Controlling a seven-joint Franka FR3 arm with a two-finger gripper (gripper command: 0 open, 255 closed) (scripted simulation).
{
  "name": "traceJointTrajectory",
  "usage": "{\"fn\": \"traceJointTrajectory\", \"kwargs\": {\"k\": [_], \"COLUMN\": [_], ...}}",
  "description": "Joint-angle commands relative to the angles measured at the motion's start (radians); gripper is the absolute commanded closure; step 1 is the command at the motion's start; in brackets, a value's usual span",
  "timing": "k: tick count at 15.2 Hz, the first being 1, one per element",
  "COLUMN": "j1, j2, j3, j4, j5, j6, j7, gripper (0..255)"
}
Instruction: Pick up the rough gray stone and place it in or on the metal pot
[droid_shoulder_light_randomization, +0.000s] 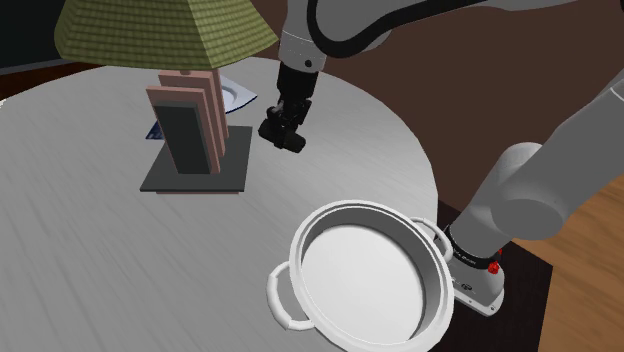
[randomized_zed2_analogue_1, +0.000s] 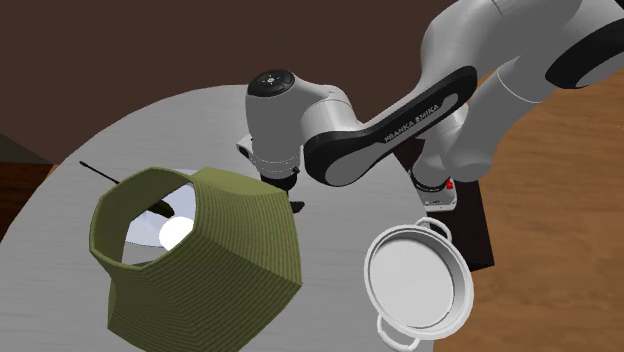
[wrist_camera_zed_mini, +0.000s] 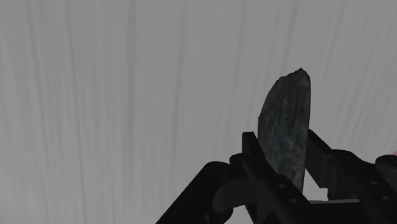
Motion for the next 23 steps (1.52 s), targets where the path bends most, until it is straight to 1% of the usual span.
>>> {"fn": "traceJointTrajectory", "kwargs": {"k": [1,2,10,23], "j1": [0.0,0.0,-0.004,-0.01], "j2": [0.0,0.0,-0.026,-0.038], "j3": [0.0,0.0,-0.008,-0.019], "j4": [0.0,0.0,0.083,0.245], "j5": [0.0,0.0,-0.008,-0.022], "j6": [0.0,0.0,-0.108,-0.279], "j7": [0.0,0.0,0.016,0.045], "gripper": [255,255,255,255]}}
